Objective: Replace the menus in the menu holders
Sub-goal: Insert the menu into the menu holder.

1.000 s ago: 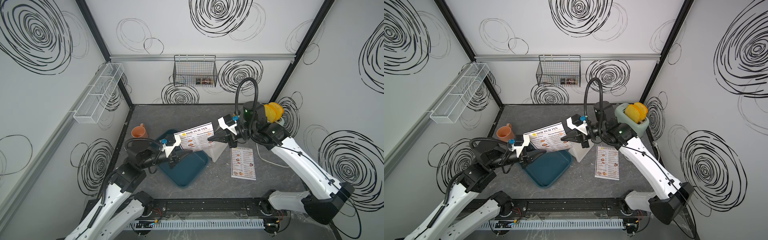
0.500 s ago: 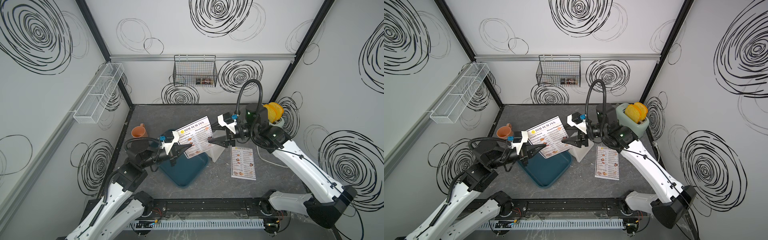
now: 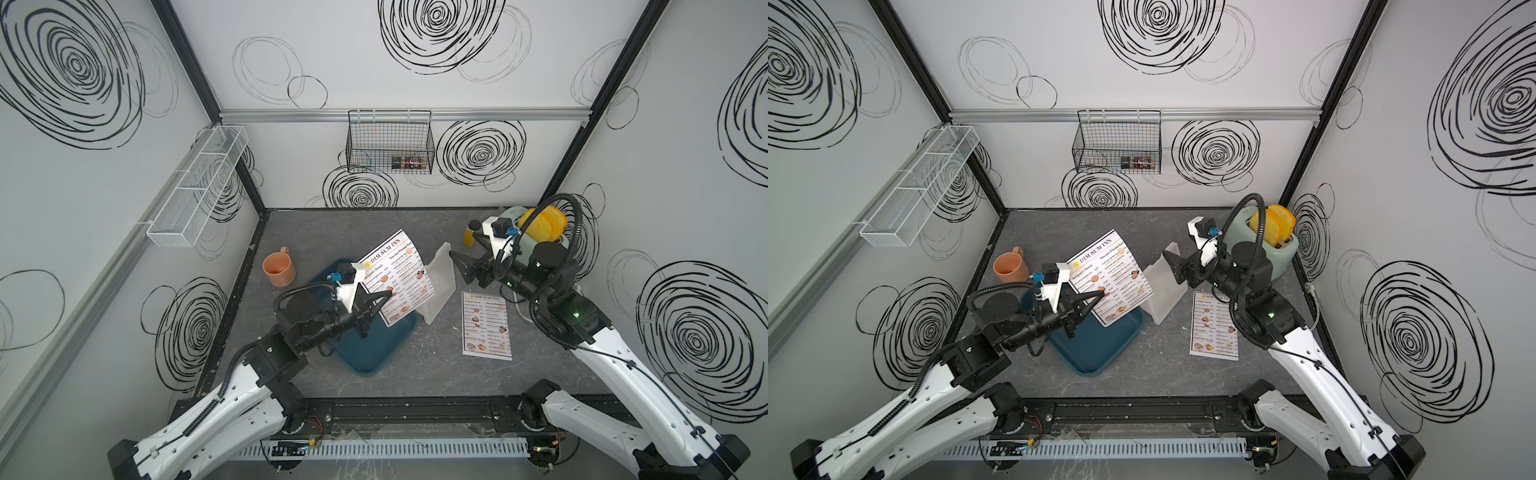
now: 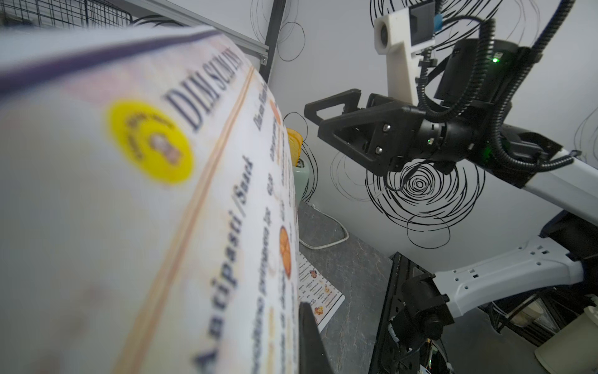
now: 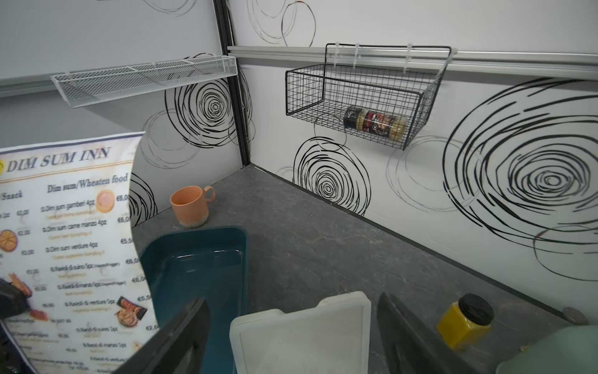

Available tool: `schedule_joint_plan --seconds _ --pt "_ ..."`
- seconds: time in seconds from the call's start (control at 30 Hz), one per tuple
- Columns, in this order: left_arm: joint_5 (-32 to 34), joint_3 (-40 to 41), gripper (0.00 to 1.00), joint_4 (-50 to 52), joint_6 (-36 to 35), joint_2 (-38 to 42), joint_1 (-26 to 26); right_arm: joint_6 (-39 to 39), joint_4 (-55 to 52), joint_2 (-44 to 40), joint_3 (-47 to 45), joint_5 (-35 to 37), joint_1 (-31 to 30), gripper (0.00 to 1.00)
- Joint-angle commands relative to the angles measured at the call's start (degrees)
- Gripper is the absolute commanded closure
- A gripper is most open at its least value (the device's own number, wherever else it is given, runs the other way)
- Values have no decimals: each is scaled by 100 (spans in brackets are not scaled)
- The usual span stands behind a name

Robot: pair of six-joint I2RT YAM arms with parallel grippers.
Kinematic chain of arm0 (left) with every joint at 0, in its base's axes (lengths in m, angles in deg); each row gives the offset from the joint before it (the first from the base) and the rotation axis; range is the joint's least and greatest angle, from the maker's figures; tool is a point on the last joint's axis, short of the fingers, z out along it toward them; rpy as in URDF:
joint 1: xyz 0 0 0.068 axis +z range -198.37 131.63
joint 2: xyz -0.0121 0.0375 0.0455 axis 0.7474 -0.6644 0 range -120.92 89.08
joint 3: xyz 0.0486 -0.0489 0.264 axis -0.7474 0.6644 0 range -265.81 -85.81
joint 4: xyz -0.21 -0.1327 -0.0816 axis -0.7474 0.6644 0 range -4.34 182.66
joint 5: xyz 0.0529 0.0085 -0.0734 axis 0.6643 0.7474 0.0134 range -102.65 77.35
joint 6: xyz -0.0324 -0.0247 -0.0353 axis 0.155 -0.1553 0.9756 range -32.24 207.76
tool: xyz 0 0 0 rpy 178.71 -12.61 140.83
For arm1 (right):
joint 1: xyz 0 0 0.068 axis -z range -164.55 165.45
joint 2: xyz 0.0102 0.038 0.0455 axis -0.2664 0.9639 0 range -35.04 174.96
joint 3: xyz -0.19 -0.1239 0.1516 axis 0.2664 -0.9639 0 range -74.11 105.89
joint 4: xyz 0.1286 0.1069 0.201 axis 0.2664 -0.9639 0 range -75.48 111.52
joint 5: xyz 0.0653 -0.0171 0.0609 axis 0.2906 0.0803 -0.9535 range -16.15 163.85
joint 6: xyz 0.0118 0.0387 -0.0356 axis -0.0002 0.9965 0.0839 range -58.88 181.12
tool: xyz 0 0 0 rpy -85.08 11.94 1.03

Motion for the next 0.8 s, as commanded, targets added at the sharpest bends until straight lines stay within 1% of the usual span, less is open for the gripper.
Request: schedule_joint_plan --seconds 0.0,0.2,0.43,0.6,0.77 --pt "528 51 100 -469 304 -33 -27 192 64 -177 -58 325 19 15" --pt "865 -41 100 -460 295 -38 -21 350 57 -227 -126 238 16 17" --pt "1122 -50 100 -487 266 -169 14 364 35 -197 -86 202 16 18" --pt "1226 -58 100 -615 269 -263 43 358 6 -225 -91 202 11 19" --pt "1178 -41 100 -765 299 -358 78 372 30 -212 -81 182 8 19"
